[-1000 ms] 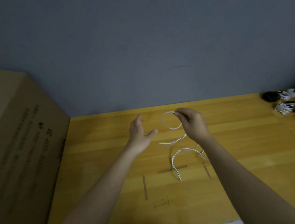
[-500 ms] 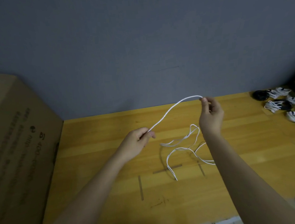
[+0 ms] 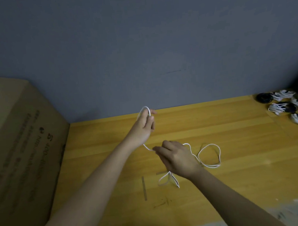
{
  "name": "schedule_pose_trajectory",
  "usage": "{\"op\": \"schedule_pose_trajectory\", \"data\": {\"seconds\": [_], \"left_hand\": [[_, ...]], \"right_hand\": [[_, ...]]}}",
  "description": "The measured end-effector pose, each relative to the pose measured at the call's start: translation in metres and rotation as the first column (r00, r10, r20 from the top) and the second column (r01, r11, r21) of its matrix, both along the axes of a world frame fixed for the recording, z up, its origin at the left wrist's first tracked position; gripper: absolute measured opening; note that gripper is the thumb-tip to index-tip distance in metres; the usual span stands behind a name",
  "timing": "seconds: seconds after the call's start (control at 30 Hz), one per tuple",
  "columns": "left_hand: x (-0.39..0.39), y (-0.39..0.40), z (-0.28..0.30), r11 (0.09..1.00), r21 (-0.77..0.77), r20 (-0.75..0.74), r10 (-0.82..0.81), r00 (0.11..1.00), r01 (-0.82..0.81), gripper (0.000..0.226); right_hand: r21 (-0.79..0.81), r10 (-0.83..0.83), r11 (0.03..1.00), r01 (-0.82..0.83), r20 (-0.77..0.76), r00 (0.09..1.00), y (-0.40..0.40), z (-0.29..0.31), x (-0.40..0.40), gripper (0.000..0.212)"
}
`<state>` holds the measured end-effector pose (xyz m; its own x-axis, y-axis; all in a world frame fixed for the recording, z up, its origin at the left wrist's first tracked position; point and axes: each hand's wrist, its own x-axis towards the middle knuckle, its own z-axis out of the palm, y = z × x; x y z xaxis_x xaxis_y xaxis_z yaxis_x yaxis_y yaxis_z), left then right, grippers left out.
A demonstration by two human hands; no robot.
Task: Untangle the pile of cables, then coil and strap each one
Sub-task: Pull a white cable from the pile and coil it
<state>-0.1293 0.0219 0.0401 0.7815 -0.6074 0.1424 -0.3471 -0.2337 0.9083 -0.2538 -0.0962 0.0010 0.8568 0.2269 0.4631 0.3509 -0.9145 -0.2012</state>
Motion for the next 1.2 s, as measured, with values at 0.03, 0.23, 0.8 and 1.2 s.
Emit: {"op": "schedule_pose_trajectory", "data": {"seconds": [0.03, 0.23, 0.8, 1.2], "left_hand": [[0.001, 0.002, -0.004, 0.998, 0.058, 0.039, -0.034, 0.999, 0.032, 0.018], [-0.021, 0.012, -0.012, 0.923, 0.282, 0.002, -0.274, 0.962, 0.262, 0.023], [-0.051, -0.004, 0.042, 0.935, -0.301, -0.325, -0.283, 0.902, 0.186, 0.032], [-0.009, -0.004, -0.014, 0.88, 0.475, 0.164, -0.073, 0.984, -0.014, 0.009]], "right_hand": [[0.027, 0.025, 0.999, -0.026, 0.019, 1.0, -0.002, 0.004, -0.003, 0.023], [0.407, -0.166, 0.904, 0.133, 0.047, 0.985, -0.036, 0.043, 0.008, 0.019], [-0.161, -0.398, 0.917, 0.365, -0.297, 0.868, -0.026, 0.004, 0.039, 0.034], [0.032, -0.099, 0.994, 0.107, -0.19, 0.977, -0.02, 0.001, 0.001, 0.014]]}}
